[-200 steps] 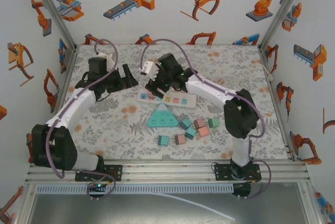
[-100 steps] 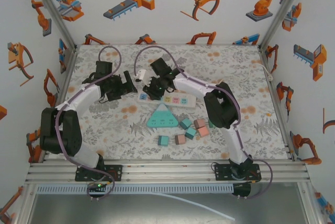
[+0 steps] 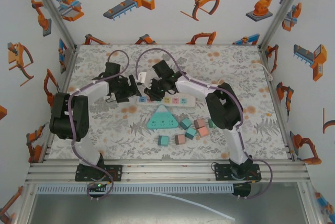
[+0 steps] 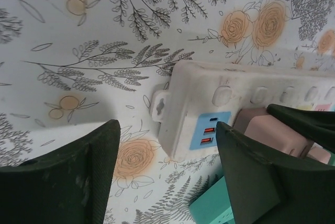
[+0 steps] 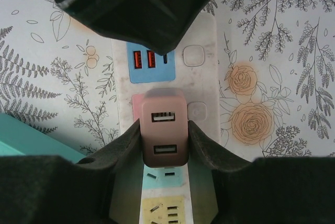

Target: Pull the plug off the socket

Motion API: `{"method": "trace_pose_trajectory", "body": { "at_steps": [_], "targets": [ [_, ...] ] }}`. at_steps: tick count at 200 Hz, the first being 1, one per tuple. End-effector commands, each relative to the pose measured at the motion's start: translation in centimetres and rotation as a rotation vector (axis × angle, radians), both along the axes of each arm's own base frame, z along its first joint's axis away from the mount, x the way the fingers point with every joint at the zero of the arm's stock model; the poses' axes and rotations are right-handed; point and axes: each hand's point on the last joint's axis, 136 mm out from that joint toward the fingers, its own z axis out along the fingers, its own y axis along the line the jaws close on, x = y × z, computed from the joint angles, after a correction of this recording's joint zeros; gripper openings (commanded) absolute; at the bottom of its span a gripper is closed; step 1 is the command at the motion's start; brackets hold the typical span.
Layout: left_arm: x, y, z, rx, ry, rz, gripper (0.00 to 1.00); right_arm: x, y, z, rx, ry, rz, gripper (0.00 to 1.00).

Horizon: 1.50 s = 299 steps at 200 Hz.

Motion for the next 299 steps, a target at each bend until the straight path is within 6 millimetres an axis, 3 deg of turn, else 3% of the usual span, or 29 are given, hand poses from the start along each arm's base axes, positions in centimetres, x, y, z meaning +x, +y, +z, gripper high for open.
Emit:
{"method": "trace_pose_trajectory", "body": {
  "at_steps": [1, 60, 116, 149, 183, 240, 299],
  "targets": [
    [0.4, -1.1, 0.3, -0.036, -0.001, -0.017, 0.6, -0.5, 0.3, 2.2, 0.046, -0.026, 0.031, 0.31],
    [-1.4, -1.8, -1.4, -0.052, 0.053, -0.086, 0.46, -0.6, 0.1, 1.6, 0.038, -0.023, 0.026, 0.31],
    [-2.7, -1.3, -2.7, -0.007, 0.095, -0.119, 0.46, -0.5, 0.2, 1.6, 0.038, -0.027, 0.025, 0.31],
    [-3.4, -2.3, -3.4, 0.006, 0.126, -0.176, 0.46, -0.5, 0.4, 2.0, 0.054, -0.029, 0.029, 0.31],
    [-4.1, -3.1, -4.5, -0.021, 0.165, -0.185, 0.46, -0.5, 0.6, 3.1, 0.082, -0.043, 0.037, 0.31],
    [-5.2, -1.5, -6.5, 0.061, 0.203, -0.153, 0.46, -0.5, 1.0, 5.8, 0.152, -0.084, 0.038, 0.31],
    [-4.9, -1.1, -6.7, 0.082, 0.197, -0.139, 0.46, -0.6, 1.0, 8.3, 0.208, -0.127, 0.039, 0.3]
  ]
}}
